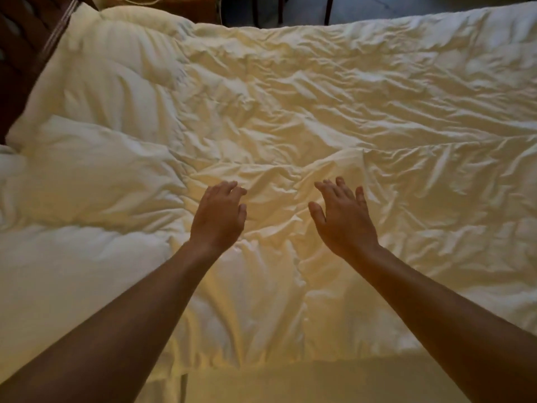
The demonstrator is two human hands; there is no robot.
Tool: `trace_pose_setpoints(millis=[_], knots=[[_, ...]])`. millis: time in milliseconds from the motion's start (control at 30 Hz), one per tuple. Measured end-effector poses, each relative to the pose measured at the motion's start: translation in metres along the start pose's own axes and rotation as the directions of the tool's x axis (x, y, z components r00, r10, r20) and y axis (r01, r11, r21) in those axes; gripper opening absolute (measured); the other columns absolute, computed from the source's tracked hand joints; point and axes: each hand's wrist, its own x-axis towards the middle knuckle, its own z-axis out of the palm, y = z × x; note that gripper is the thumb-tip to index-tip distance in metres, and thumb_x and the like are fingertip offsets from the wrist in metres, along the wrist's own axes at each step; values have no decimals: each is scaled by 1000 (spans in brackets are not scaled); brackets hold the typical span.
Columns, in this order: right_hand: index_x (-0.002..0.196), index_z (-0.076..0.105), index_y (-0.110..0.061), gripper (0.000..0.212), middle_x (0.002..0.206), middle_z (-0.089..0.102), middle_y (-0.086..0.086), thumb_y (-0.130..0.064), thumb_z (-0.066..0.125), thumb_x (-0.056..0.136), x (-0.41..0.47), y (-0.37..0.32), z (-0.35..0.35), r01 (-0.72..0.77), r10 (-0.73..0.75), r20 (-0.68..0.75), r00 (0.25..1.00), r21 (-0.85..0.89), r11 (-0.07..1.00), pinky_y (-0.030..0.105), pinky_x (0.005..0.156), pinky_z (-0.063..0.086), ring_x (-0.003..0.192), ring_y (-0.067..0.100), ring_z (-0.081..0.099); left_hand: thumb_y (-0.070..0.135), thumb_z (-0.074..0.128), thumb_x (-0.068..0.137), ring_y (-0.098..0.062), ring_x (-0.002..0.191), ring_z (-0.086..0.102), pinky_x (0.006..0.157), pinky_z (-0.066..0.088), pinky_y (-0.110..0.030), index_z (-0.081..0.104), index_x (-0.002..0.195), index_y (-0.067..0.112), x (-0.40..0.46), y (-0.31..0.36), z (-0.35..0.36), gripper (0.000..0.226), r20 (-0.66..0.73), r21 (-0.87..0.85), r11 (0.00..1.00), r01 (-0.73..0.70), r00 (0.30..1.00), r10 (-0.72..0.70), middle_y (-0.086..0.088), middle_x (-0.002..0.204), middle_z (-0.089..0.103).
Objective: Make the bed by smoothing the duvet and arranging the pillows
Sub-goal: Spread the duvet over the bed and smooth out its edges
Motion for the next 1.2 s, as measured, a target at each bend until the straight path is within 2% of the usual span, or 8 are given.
trace_pose_setpoints(millis=[200, 400, 567, 700, 800, 933, 1067, 1200], knots=[[152, 34, -22, 52, 158, 37, -1, -41, 34, 103, 53, 14, 25, 2, 1, 56, 998, -68, 998, 46, 123, 3, 153, 18, 13, 22, 54, 96, -30, 124, 48, 104, 37, -41, 58, 129, 11, 68, -33, 6, 35, 71, 32, 998, 47, 996, -50, -11, 132, 58], [152, 32, -23, 53, 163, 25, 2, -42, 34, 103, 106, 23, 52, 37, -28, 65, 998, -146, 989, 47, 124, 7, 153, 20, 11, 22, 51, 99, -33, 126, 46, 105, 37, -43, 53, 136, 9, 120, -79, 22, 39, 188, 108, 989, 98, 975, -117, -15, 137, 53], [154, 28, -24, 54, 164, 23, 2, -43, 31, 103, 134, 20, 77, 66, -45, 122, 992, -172, 983, 47, 124, 7, 153, 20, 10, 30, 44, 102, -36, 118, 52, 102, 33, -41, 61, 125, 8, 148, -99, 34, 36, 245, 188, 982, 28, 967, -74, -17, 126, 61], [153, 28, -24, 55, 163, 24, 3, -45, 30, 102, 148, 14, 92, 40, -13, 146, 989, -186, 982, 49, 123, 5, 153, 21, 12, 42, 45, 100, -32, 107, 57, 89, 39, -41, 65, 113, 16, 162, -106, 41, 35, 330, 168, 986, -3, 942, -53, -10, 113, 66], [154, 27, -25, 57, 164, 23, 3, -47, 29, 101, 155, 14, 98, 32, -5, 136, 991, -197, 980, 49, 123, 1, 153, 20, 11, 41, 49, 99, -35, 102, 60, 82, 40, -41, 62, 100, 16, 169, -117, 31, 28, 240, 231, 971, -59, 971, 2, -14, 105, 67], [156, 20, -27, 59, 166, 14, 3, -51, 25, 102, 161, 12, 99, 57, -34, 122, 992, -189, 980, 50, 124, 0, 154, 21, 7, 39, 48, 99, -38, 95, 62, 74, 35, -39, 61, 92, 15, 180, -140, 8, 28, 123, 301, 954, -9, 992, -30, -18, 99, 68], [159, 10, -28, 63, 167, 4, 2, -53, 23, 102, 166, 11, 100, 33, -4, 156, 988, -181, 983, 50, 124, -2, 154, 20, -1, 33, 54, 95, -36, 106, 55, 90, 39, -43, 65, 107, 14, 184, -127, 22, 25, 89, 383, 923, 25, 994, -64, -17, 109, 64], [159, 7, -27, 62, 167, 0, 2, -48, 24, 104, 161, 14, 108, 45, -33, 71, 997, -174, 984, 48, 124, -3, 154, 19, -5, 26, 42, 91, -38, 129, 45, 114, 28, -49, 55, 132, 9, 164, -71, 55, 47, -64, 238, 971, 5, 998, 11, -22, 137, 52]])
